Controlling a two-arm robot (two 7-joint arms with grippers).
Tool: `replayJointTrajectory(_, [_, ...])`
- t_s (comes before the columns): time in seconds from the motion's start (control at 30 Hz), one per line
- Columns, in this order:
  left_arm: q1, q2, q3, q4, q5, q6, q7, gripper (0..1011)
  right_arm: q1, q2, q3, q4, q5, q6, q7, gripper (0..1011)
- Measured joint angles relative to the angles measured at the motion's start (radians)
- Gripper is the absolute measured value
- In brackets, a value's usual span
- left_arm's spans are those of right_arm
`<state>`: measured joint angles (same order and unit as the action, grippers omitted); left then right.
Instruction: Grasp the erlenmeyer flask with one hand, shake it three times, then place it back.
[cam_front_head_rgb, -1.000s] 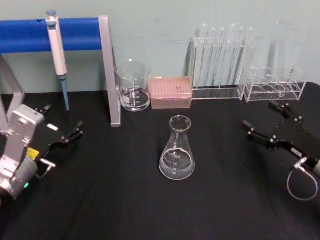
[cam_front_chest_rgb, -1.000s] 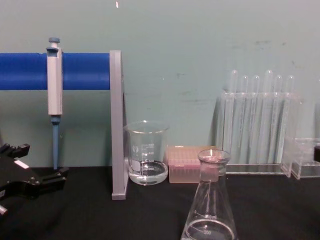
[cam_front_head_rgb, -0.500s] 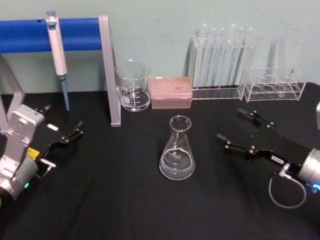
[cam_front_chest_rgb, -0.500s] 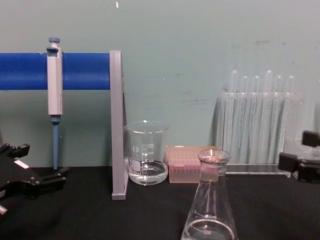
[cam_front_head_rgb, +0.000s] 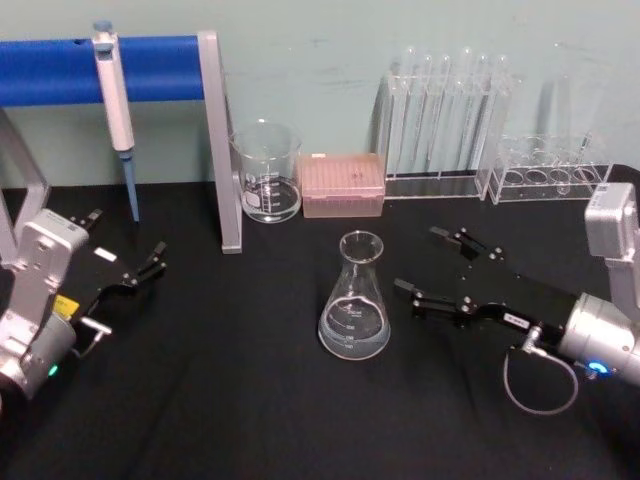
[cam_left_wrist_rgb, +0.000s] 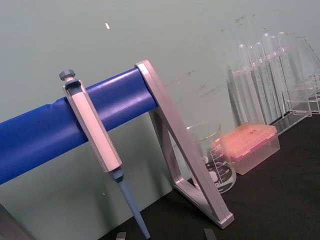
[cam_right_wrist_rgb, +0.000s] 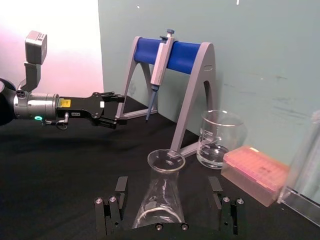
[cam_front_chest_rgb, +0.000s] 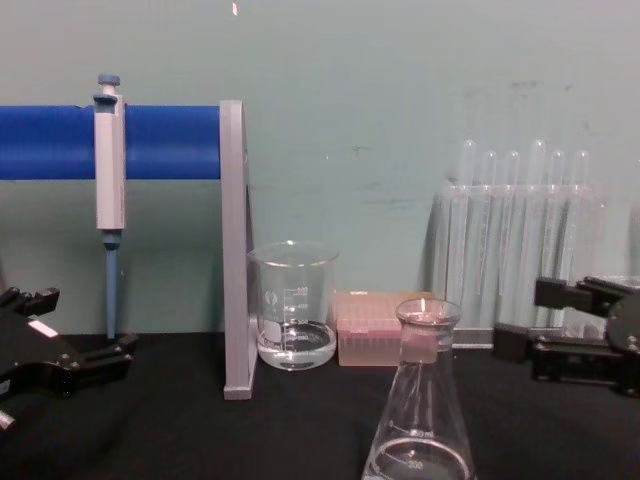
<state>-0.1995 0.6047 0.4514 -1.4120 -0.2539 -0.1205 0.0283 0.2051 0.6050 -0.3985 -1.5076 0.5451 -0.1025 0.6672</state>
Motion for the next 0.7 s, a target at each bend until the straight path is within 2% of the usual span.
replayJointTrajectory(0.33, [0.000, 0.000, 0.000, 0.000, 0.000, 0.000, 0.000, 1001, 0.058, -0.032, -0.034, 0.069, -0.002, 0.007, 0.032, 1002])
replayJointTrajectory(0.7, [0.000, 0.000, 0.000, 0.000, 0.000, 0.000, 0.000, 1001, 0.135, -0.076, -0.076, 0.177, 0.005, 0.016, 0.070, 1002])
